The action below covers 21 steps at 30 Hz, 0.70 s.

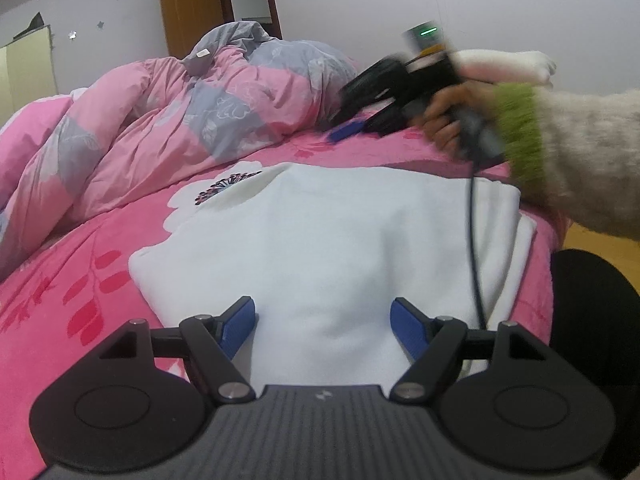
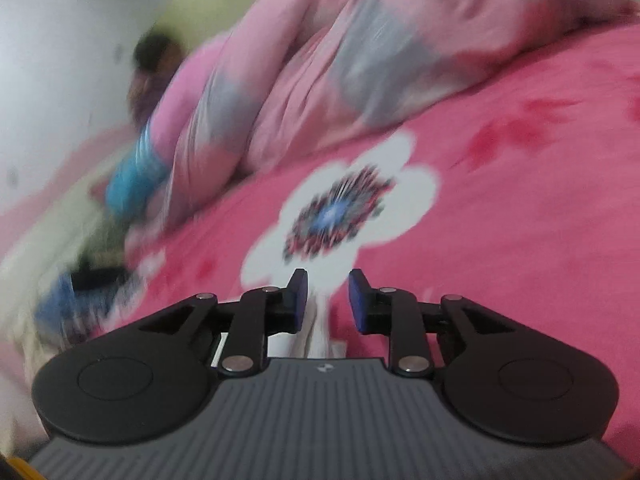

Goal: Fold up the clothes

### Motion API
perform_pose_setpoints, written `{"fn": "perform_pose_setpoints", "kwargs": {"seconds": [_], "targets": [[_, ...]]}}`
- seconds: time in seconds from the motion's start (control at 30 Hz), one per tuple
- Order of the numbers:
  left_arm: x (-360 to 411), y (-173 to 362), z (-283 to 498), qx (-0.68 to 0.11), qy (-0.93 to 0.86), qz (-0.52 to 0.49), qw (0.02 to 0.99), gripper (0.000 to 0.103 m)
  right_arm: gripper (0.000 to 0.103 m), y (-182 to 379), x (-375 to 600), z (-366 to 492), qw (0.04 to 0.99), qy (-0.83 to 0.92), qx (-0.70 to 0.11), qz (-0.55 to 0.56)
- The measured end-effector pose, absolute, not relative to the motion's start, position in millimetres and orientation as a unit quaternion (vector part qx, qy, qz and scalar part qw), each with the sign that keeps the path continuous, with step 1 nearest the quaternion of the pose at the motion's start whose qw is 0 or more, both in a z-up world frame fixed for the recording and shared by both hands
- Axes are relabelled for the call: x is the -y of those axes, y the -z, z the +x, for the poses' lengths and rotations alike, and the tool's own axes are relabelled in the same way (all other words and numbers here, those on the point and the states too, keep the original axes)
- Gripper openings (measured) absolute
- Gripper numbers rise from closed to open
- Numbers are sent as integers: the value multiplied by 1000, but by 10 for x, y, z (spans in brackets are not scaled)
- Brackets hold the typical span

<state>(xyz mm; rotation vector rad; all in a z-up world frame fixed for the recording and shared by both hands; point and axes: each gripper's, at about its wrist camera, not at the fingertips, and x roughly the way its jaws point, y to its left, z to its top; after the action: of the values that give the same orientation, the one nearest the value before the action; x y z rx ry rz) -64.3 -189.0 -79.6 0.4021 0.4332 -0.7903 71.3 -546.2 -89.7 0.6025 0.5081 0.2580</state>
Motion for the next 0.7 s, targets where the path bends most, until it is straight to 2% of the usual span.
{"fn": "perform_pose_setpoints", "kwargs": {"seconds": [0.1, 0.23, 0.43, 0.7], "targets": [[1870, 762, -622, -211, 378, 184, 883, 76, 23, 648, 5646, 218, 915, -111, -209, 326], [1826, 701, -629, -209, 372, 176, 887, 76, 23, 424, 5509, -533, 918, -115, -218, 311], [1738, 616, -722, -217, 358, 171, 892, 76, 23, 634, 4966, -1278, 923, -102, -255, 270], [1548, 649, -771, -264, 339, 148, 891, 75, 23, 830, 4602, -1592, 942, -81, -254, 202]]}}
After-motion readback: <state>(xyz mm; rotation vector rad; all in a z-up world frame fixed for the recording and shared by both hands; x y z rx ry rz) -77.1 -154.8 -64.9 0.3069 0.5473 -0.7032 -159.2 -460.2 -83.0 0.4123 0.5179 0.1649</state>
